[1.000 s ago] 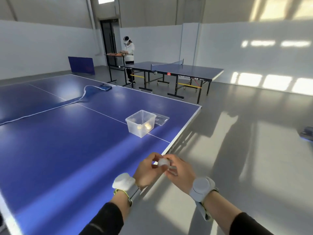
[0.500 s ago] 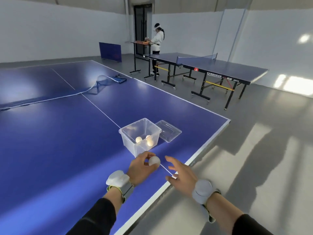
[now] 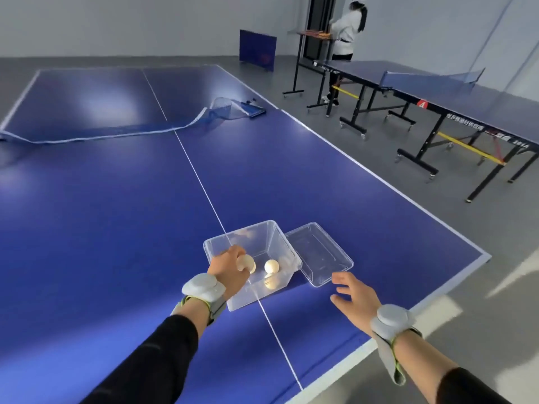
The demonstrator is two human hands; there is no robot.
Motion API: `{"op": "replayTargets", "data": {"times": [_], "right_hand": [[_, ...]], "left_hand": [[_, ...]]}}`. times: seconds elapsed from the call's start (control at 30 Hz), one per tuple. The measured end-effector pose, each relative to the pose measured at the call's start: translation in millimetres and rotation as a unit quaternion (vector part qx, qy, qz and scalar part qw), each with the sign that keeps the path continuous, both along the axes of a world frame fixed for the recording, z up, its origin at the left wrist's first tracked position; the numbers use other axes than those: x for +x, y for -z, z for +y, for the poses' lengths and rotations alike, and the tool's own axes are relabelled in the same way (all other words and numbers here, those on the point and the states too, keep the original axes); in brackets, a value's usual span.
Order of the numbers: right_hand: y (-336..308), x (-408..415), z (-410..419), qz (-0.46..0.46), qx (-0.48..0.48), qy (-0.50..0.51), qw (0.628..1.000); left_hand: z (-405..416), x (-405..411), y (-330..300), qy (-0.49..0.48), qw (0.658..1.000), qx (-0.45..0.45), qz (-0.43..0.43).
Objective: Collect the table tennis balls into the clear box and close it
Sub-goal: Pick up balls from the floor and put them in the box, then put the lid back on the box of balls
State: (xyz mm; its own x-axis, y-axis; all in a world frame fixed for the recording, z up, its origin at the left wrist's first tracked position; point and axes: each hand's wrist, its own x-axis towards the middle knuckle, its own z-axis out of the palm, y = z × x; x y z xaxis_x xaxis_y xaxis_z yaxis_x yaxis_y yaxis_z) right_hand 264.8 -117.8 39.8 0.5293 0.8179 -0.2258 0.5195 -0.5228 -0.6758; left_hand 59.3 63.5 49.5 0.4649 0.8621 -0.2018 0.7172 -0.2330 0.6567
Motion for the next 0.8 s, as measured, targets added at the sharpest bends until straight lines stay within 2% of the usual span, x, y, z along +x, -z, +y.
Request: {"op": "replayTargets", "data": {"times": [0.2,0.27,0.33,0.4,0.47,0.57,0.63,0.7,0.8], "right_hand": [[23,75,43,-0.045,-0.104,-0.047,0.992],[32,98,55,-0.048,-0.128,-0.049,0.989],[46,123,70,-0.056,-0.152,-0.068,0.984],[55,145,88,-0.062,-0.173,-0.086,0.979],[65,169,105,-0.068,-0.19,-0.109,0.973],[71,184,127,-0.085,-0.188,-0.112,0.972],[75,198,137,-0.081,-0.177,-0.126,0.973],[78,204,144,-0.062,-0.181,-0.135,0.972],[84,212,147,-0.041,-0.193,-0.161,0.967]], "left_hand": [[32,46,34,0.081,0.982,-0.05,0.163],[39,51,39,0.079,0.975,-0.062,0.199],[43,56,44,0.036,0.975,-0.105,0.19],[45,68,43,0.001,0.979,-0.1,0.176],[42,92,30,-0.071,0.989,-0.035,0.125],[30,132,-2,-0.134,0.988,0.07,-0.01],[15,173,-17,-0.107,0.987,0.098,-0.067],[0,209,-15,-0.047,0.992,0.089,-0.081],[-14,254,15,-0.022,1.0,-0.01,-0.007]]}}
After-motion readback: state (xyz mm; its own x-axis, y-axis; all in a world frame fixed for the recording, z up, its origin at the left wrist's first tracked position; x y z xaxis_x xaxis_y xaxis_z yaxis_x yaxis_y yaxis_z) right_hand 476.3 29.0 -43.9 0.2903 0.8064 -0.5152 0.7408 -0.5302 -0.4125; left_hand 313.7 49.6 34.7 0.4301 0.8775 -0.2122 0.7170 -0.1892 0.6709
